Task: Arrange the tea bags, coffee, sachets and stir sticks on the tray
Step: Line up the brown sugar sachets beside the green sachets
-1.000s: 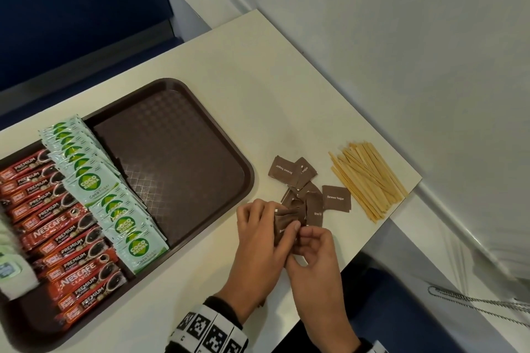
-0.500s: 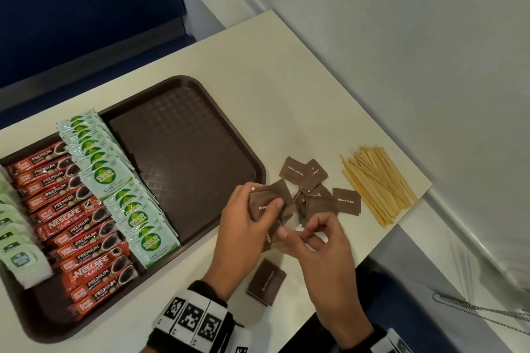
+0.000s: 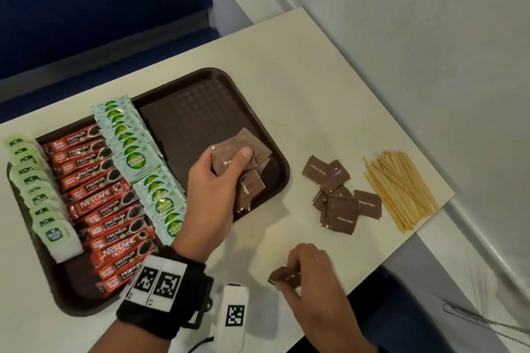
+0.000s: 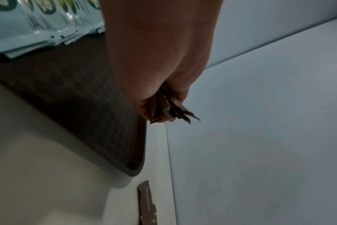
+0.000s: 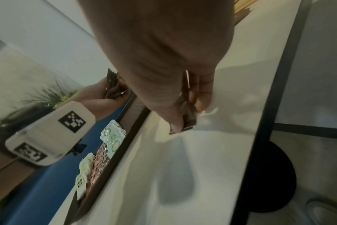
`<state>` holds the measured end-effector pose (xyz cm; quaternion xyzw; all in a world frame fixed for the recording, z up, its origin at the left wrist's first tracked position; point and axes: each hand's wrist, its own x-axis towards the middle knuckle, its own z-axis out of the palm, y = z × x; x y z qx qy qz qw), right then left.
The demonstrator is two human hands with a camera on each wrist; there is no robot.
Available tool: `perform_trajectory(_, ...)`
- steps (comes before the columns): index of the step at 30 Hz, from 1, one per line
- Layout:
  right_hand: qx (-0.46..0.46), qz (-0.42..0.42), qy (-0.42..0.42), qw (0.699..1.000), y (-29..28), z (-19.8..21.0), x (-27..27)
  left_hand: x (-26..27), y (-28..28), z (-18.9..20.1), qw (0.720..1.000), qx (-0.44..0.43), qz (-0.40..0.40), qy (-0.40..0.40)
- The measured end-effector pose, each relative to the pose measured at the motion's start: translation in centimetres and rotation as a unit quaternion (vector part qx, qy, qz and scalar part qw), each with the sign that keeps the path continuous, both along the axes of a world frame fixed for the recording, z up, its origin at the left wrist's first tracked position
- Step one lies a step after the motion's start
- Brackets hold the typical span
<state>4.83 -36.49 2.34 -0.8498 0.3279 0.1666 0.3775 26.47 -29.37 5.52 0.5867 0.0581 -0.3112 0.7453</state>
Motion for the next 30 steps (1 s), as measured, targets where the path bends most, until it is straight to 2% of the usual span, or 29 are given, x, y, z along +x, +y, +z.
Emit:
perform_trajectory(2, 0.072, -0.045, -0.011, 0.996, -0.8, 0.8, 1.0, 0.9, 0.6, 0.4, 1.000, -0.010, 0.020, 0.005)
perform_trajectory(4, 0.162, -0.111, -0.039, 0.980, -2.0, 2.2, 2.8, 1.6, 1.2, 0.5, 0.999, -0.011, 0.038, 0.002)
perform_trajectory(8, 0.264, -0.225, -0.108, 0.932, -4.2, 5.2, 7.6, 2.4, 2.9, 0.9, 0.999, -0.018, 0.036, 0.001)
perform_trajectory(11, 0.344, -0.262, -0.171, 0.885, -5.1, 6.3, 10.9, 2.3, 3.9, 1.2, 0.999, -0.035, 0.027, 0.015)
perform_trajectory(13, 0.358, -0.243, -0.193, 0.881, -5.4, 6.6, 13.0, 2.2, 4.4, 1.5, 0.999, -0.046, 0.015, 0.021)
perform_trajectory(17, 0.293, -0.185, -0.199, 0.917, -5.5, 7.1, 16.6, 2.0, 5.1, 1.9, 0.999, -0.049, 0.013, 0.018)
perform_trajectory(19, 0.265, -0.174, -0.208, 0.925, -5.5, 7.2, 17.8, 2.1, 5.3, 2.1, 0.998, -0.048, 0.025, 0.019)
perform_trajectory(22, 0.272, -0.176, -0.224, 0.919, -5.6, 7.0, 19.0, 1.9, 5.6, 2.4, 0.998, -0.039, 0.042, 0.013)
perform_trajectory(30, 0.381, -0.129, -0.212, 0.891, -7.2, 6.3, 20.8, 1.8, 5.1, 2.6, 0.996, -0.031, 0.088, 0.017)
